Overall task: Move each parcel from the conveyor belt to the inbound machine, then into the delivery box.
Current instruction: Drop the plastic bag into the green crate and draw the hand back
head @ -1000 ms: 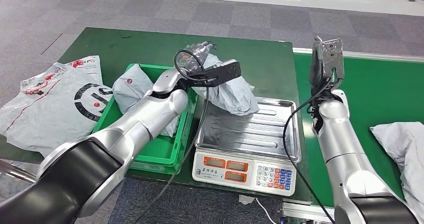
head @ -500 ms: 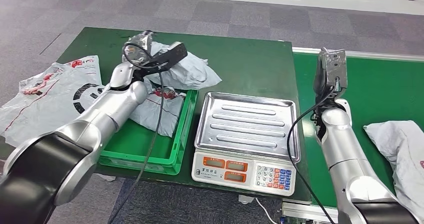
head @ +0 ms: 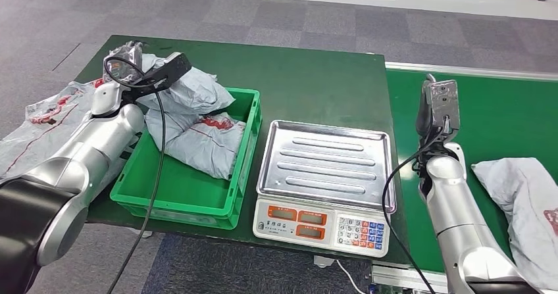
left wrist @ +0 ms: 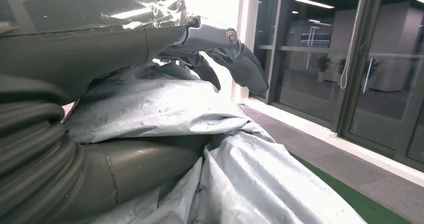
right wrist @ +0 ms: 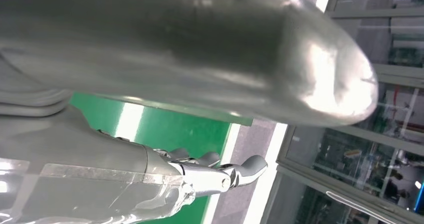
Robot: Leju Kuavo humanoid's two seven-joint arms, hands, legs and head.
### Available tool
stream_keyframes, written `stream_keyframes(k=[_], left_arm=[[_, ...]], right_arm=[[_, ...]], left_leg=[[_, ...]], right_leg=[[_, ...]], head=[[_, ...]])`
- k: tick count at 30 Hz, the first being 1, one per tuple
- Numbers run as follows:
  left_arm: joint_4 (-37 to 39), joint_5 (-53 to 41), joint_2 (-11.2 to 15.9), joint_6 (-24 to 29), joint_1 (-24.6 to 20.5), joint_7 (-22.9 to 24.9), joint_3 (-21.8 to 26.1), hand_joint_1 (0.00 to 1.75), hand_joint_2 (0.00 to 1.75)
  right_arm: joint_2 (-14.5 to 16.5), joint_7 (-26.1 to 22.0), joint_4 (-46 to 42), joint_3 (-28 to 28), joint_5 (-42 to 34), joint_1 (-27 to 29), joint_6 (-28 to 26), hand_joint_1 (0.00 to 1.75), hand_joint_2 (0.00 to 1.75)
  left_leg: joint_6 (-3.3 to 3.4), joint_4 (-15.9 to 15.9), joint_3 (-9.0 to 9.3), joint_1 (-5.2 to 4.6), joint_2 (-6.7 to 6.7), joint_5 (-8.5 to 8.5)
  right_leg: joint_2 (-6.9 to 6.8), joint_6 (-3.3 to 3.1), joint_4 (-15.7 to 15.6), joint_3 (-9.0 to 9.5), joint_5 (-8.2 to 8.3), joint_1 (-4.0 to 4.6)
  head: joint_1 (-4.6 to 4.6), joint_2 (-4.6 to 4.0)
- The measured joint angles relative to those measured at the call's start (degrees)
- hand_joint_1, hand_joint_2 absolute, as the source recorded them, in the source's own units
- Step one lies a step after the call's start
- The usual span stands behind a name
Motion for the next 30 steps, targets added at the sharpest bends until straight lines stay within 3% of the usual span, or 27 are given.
stream_keyframes(k=[16,20,23,27,30], left_arm=[[0.0,0.0,0.6,-1.3,0.2,-0.1,0.2,1.75,1.75],[-0.1,1.5,1.1,-7.3,1.3,-2.6,1.6,0.03,1.75],[-0.9,5.6,1.2,-14.1,3.2,-9.2,3.9,0.00,1.75],[-4.5,12.0,1.0,-22.7,7.3,-20.2,6.7,0.00,1.75],[-9.7,17.9,0.7,-29.0,10.5,-24.1,7.2,0.00,1.75]], right_arm=[[0.0,0.2,-0.6,0.0,0.2,0.5,-0.1,0.00,0.00],[-0.6,0.9,-1.5,-0.1,0.6,1.7,-0.5,0.00,0.00],[-2.0,1.0,-2.7,-0.4,-0.5,3.6,1.2,0.00,0.00],[-4.8,1.1,-5.0,-0.7,-1.1,7.6,3.5,0.00,1.75],[-5.6,1.2,-7.4,-0.7,0.6,11.3,4.5,0.00,1.75]], left_leg=[[-0.03,0.0,0.01,0.01,0.05,0.02],[-0.03,0.0,0.01,0.00,0.03,0.02],[-0.02,0.0,0.02,-0.01,-0.03,0.01],[-0.02,0.0,0.01,-0.03,-0.12,0.00],[-0.01,0.0,0.00,-0.04,-0.12,-0.03]], right_leg=[[0.03,-0.03,0.0,-0.03,0.03,0.02],[0.02,-0.03,0.0,-0.03,0.02,0.01],[-0.04,-0.02,0.0,-0.01,0.02,-0.01],[-0.14,-0.01,0.0,0.02,0.00,-0.01],[-0.14,-0.01,0.0,0.03,0.00,-0.02]], head=[[0.00,0.00],[0.00,0.00],[0.01,0.00],[0.01,0.00],[0.02,0.00]])
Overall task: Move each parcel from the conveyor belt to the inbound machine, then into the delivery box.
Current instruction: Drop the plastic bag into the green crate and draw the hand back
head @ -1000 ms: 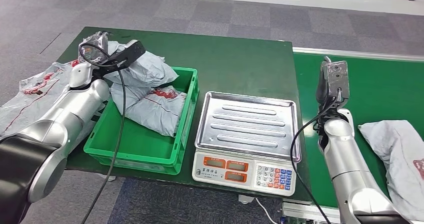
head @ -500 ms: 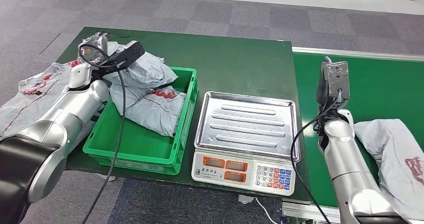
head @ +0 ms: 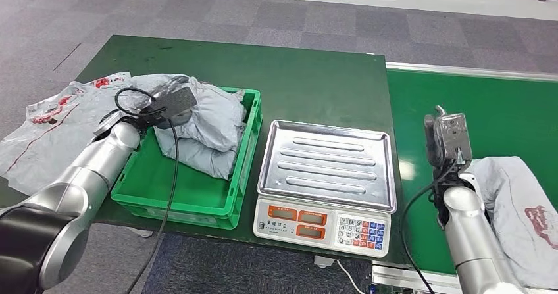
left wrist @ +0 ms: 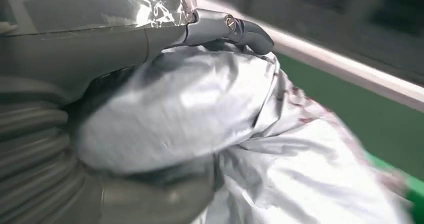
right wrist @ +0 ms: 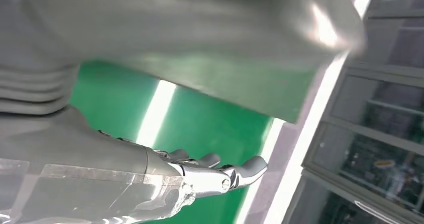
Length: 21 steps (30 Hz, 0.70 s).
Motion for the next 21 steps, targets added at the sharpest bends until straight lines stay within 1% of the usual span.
stream_keyframes(k=[3,6,8,10,12,14,17,20,21], left_arm=[[-5.7,8.7,-0.7,-5.9,2.4,1.3,0.0,0.00,1.75],[-8.2,15.9,-2.3,-7.1,2.9,3.3,0.0,0.00,1.75],[-8.5,17.3,-3.7,-5.7,2.8,3.6,-0.1,0.00,1.75],[-8.8,15.4,-5.0,-2.2,2.8,3.1,-0.8,0.00,1.75],[-9.1,13.3,-6.1,0.8,2.5,2.9,-2.2,0.00,1.75],[-9.1,13.5,-7.6,1.9,2.0,3.5,-3.4,0.00,1.75],[-8.7,16.7,-10.4,3.1,1.0,4.6,-3.9,0.00,1.75],[-7.0,20.4,-13.4,5.6,-0.2,6.1,-3.9,0.00,1.75],[-6.3,21.6,-14.3,7.0,-0.5,6.5,-3.9,0.00,1.75]], right_arm=[[0.5,0.0,-2.0,0.0,1.5,2.7,0.9,0.00,1.75],[1.4,-0.2,-2.2,0.0,2.4,3.0,0.9,0.00,1.75],[1.9,-0.6,-1.8,0.0,2.6,2.4,1.1,0.00,0.87],[2.3,-1.0,-1.4,0.0,3.1,1.8,1.2,0.00,0.00],[2.8,-1.2,-1.2,0.0,3.8,1.5,1.3,0.00,0.00],[3.6,-1.1,-1.1,0.0,4.6,1.2,1.5,0.00,0.00],[5.0,-0.7,-1.1,0.0,6.3,0.6,1.5,0.00,0.00],[5.9,-0.4,-1.2,0.0,7.8,0.5,1.2,0.00,0.00],[6.2,-0.5,-1.2,0.0,8.1,0.5,1.2,0.00,0.44]], left_leg=[[0.00,0.0,-0.02,0.00,0.03,-0.01],[0.00,0.0,-0.04,-0.01,-0.01,0.01],[0.00,0.0,-0.03,-0.01,-0.03,0.04],[-0.01,0.0,-0.03,0.00,-0.05,0.07],[0.01,0.0,-0.04,0.00,-0.10,0.08],[0.01,0.0,-0.05,0.00,-0.13,0.09],[0.01,0.0,-0.06,-0.01,-0.15,0.09],[0.01,0.0,-0.07,-0.02,-0.17,0.09],[0.01,0.0,-0.08,-0.03,-0.17,0.09]], right_leg=[[0.01,0.00,0.0,-0.04,0.00,0.00],[-0.05,0.00,0.0,-0.03,0.00,0.00],[-0.09,-0.01,0.0,-0.02,0.01,0.00],[-0.10,-0.01,0.0,-0.01,0.03,0.00],[-0.15,-0.01,0.0,0.01,0.03,0.00],[-0.17,0.00,0.0,0.01,0.04,0.00],[-0.18,0.01,0.0,0.01,0.04,-0.01],[-0.20,0.01,0.0,0.01,0.04,-0.02],[-0.19,0.01,0.0,0.01,0.04,-0.03]], head=[[-0.01,0.00],[-0.02,0.00],[-0.01,0.00],[-0.01,0.00],[-0.01,0.00],[0.00,0.00],[-0.01,0.00],[0.00,0.00],[0.00,0.00]])
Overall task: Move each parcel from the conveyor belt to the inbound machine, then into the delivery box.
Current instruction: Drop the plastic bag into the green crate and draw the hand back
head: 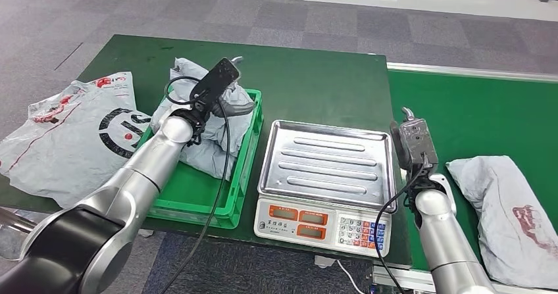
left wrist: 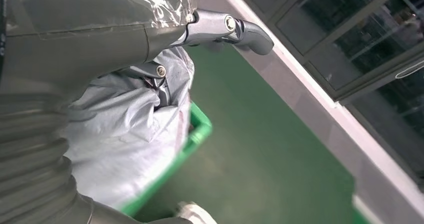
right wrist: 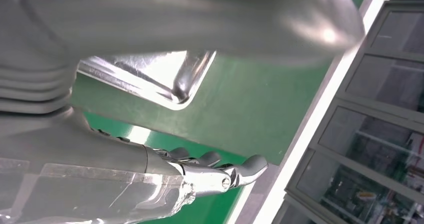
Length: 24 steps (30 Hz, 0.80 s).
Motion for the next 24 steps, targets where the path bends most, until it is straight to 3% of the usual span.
stream_keyframes(k=[3,9,14,21,24], left_arm=[[2.4,2.4,-2.9,6.4,-0.5,-0.1,0.6,0.00,1.75],[5.0,-2.5,-7.5,19.8,-1.7,-3.9,0.8,0.00,1.75],[6.1,-4.4,-9.3,22.4,-2.3,-4.5,0.7,0.00,1.75],[7.2,-10.1,-11.2,33.6,-3.4,-5.4,-0.3,0.00,1.75],[7.9,-8.9,-12.3,33.2,-4.2,-5.0,-0.5,0.00,1.75]], right_arm=[[0.7,-0.6,0.0,0.0,0.8,-0.1,0.0,0.00,1.75],[1.9,-2.2,0.0,0.0,1.4,-0.5,-3.1,0.00,1.75],[2.3,-2.7,0.0,0.0,1.3,-0.4,-3.5,0.00,1.75],[3.6,-3.8,0.3,0.4,-0.8,-1.4,-2.1,0.00,1.75],[4.8,-4.0,0.6,0.8,-0.2,-2.3,-3.0,0.00,1.75]], left_leg=[[0.00,0.0,-0.01,-0.01,0.01,0.00],[0.00,0.0,0.00,0.00,0.01,0.00],[-0.01,0.0,0.01,0.00,0.13,-0.01],[-0.01,0.0,0.00,0.00,0.13,-0.01],[-0.01,0.0,0.00,0.00,0.10,-0.01]], right_leg=[[0.01,0.00,0.0,0.00,0.00,-0.01],[0.00,0.00,0.0,-0.01,0.00,0.00],[0.08,0.00,0.0,-0.04,0.00,0.00],[0.10,0.00,0.0,-0.05,0.00,0.01],[0.09,0.00,0.0,-0.05,0.00,0.01]], head=[[0.01,0.00],[0.01,0.00],[0.01,0.00],[0.01,0.00],[0.01,0.00]])
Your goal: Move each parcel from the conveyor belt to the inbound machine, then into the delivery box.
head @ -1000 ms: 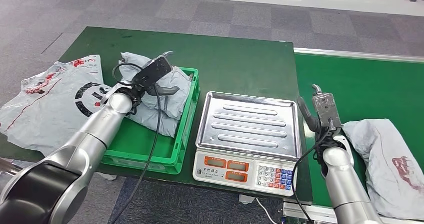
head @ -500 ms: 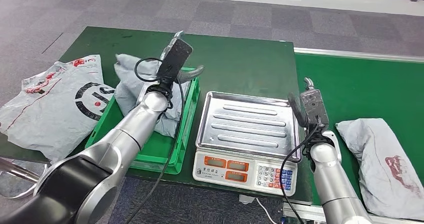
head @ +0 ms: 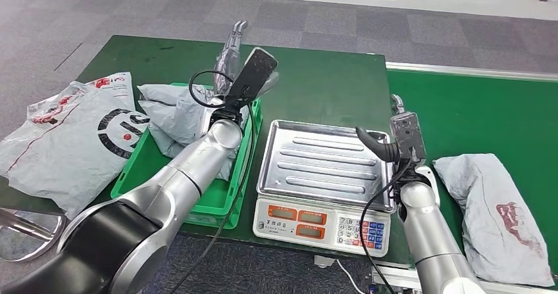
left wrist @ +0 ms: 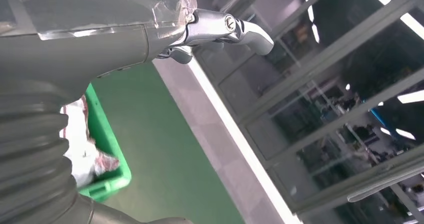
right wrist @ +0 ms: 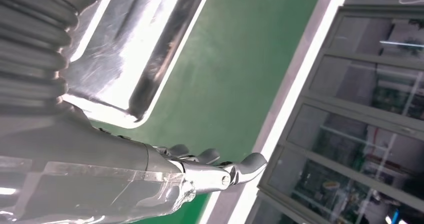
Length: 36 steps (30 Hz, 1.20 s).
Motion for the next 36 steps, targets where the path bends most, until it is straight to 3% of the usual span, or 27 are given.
stream_keyframes(k=[5,8,13,22,29,36], left_arm=[[0.8,10.3,-3.3,-14.6,0.2,-0.9,1.2,0.00,1.75],[0.3,22.5,-5.5,-18.9,1.7,-1.0,-0.8,0.00,1.75],[0.0,37.1,-6.1,-20.4,3.9,-2.4,-9.3,0.00,1.75],[0.4,47.5,-6.1,-22.1,5.5,-3.5,-19.7,0.00,1.75],[2.7,47.7,-6.0,-20.3,6.1,-6.2,-21.1,0.00,1.75],[4.0,44.6,-5.8,-19.6,6.4,-6.8,-20.9,0.00,1.75]], right_arm=[[1.6,-0.1,0.4,0.8,1.7,-1.9,-2.5,0.00,1.75],[1.8,-1.0,0.5,0.8,3.5,-2.5,-5.6,0.00,1.75],[1.0,0.3,-0.1,0.8,10.6,-1.6,-10.0,0.00,1.75],[-2.8,5.3,-2.0,-2.3,28.4,3.8,-19.4,0.00,1.75],[-6.5,10.2,-1.3,-4.5,42.9,9.6,-24.9,0.00,1.75],[-8.3,15.1,0.5,-8.4,53.3,11.8,-23.4,0.00,1.75]], left_leg=[[0.01,0.0,-0.02,-0.02,-0.05,0.00],[0.04,0.0,-0.01,-0.06,-0.01,-0.04],[0.06,0.0,-0.01,-0.06,0.01,-0.06],[0.06,0.0,-0.02,-0.06,0.03,-0.08],[0.07,0.0,-0.04,-0.06,0.03,-0.12],[0.06,0.0,-0.04,-0.06,0.03,-0.12]], right_leg=[[-0.04,0.00,0.0,0.01,0.00,-0.02],[-0.01,0.01,0.0,0.00,0.00,-0.05],[0.02,0.02,0.0,-0.06,-0.01,-0.05],[0.04,0.03,0.0,-0.06,-0.02,-0.05],[0.02,0.04,0.0,-0.05,-0.02,-0.05],[0.02,0.04,0.0,-0.05,-0.02,-0.05]], head=[[0.00,0.00],[0.00,0.00],[0.00,0.00],[0.00,0.00],[0.00,0.00],[0.00,0.00]])
